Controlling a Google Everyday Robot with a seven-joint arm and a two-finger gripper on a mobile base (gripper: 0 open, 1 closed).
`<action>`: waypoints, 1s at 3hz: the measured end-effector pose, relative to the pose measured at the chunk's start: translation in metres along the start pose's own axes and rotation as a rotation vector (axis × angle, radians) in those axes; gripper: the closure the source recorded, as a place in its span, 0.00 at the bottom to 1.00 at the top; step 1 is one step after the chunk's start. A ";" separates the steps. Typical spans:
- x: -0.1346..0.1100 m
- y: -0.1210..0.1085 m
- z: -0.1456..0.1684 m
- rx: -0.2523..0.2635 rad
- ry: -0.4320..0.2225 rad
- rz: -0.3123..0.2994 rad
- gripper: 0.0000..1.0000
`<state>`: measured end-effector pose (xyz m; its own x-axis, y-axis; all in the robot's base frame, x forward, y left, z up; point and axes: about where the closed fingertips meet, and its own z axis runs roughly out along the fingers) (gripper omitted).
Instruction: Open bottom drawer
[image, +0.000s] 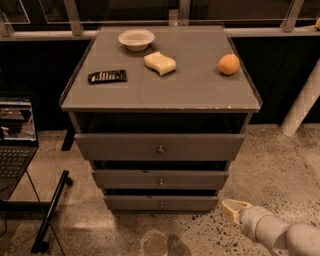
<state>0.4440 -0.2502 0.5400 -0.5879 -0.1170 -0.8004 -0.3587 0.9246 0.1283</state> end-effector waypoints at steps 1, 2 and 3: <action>0.030 -0.019 0.028 0.069 0.034 0.024 1.00; 0.030 -0.019 0.028 0.069 0.034 0.024 1.00; 0.051 -0.022 0.041 0.086 0.043 0.059 1.00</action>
Offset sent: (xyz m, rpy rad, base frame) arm 0.0078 -0.0081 -0.0345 -0.0264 0.0248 -0.0502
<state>0.4519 -0.2616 0.4725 -0.6372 -0.0749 -0.7670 -0.2599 0.9579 0.1224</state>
